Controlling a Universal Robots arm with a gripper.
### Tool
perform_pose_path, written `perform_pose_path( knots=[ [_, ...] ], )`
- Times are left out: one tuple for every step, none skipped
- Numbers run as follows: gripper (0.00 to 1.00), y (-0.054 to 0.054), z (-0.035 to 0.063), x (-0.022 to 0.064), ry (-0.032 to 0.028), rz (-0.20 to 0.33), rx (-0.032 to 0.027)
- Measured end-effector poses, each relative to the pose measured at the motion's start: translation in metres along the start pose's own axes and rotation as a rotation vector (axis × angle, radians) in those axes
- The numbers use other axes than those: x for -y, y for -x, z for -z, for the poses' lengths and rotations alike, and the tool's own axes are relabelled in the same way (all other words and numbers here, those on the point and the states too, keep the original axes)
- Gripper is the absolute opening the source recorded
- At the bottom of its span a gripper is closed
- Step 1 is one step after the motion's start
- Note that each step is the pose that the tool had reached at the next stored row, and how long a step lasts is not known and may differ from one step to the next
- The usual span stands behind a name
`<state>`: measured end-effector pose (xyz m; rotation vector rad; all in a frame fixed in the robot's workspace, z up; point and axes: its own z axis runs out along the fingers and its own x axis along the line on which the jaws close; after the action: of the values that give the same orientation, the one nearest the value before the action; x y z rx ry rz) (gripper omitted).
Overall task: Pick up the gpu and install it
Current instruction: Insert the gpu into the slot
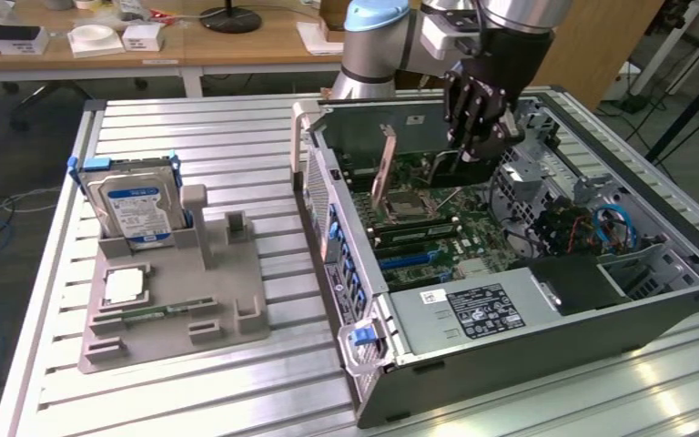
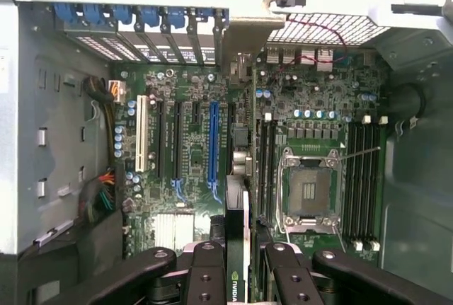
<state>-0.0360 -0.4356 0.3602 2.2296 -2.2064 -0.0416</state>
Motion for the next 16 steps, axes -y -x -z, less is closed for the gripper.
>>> perform_pose_path(
  knots=[
    [0.26,0.0,-0.0018,-0.0001,0.0,-0.001,0.0],
    [0.26,0.0,-0.0036,-0.0002,-0.0001,-0.002,0.0001],
    [0.26,0.0,-0.0054,-0.0004,-0.0001,-0.002,0.0001],
    [0.26,0.0,-0.0073,-0.0006,-0.0001,-0.003,0.0001],
    [0.26,0.0,-0.0091,-0.0009,0.0,-0.003,0.0],
    [0.26,0.0,-0.0109,-0.001,0.0,-0.004,-0.0001],
    [0.26,0.0,-0.0127,-0.0009,-0.0001,-0.004,0.0],
    [0.26,0.0,-0.0145,-0.0009,0.0,-0.004,0.0],
    [0.26,0.0,-0.0163,-0.0009,0.0,-0.004,0.0],
    [0.26,0.0,-0.0181,-0.0008,0.0,-0.004,0.0],
    [0.26,0.0,-0.0199,-0.0008,-0.0001,-0.004,0.0001],
    [0.26,0.0,-0.021,-0.0008,-0.0001,-0.004,0.0002],
    [0.26,0.0,-0.0211,-0.0008,0.0,-0.004,-0.0001],
    [0.26,0.0,-0.0211,-0.0008,0.0001,-0.004,-0.0001],
    [0.26,0.0,-0.0211,-0.0008,0.0001,-0.004,-0.0002],
    [0.26,0.0,-0.0218,-0.0008,-0.0001,-0.004,0.0002]
  ],
)
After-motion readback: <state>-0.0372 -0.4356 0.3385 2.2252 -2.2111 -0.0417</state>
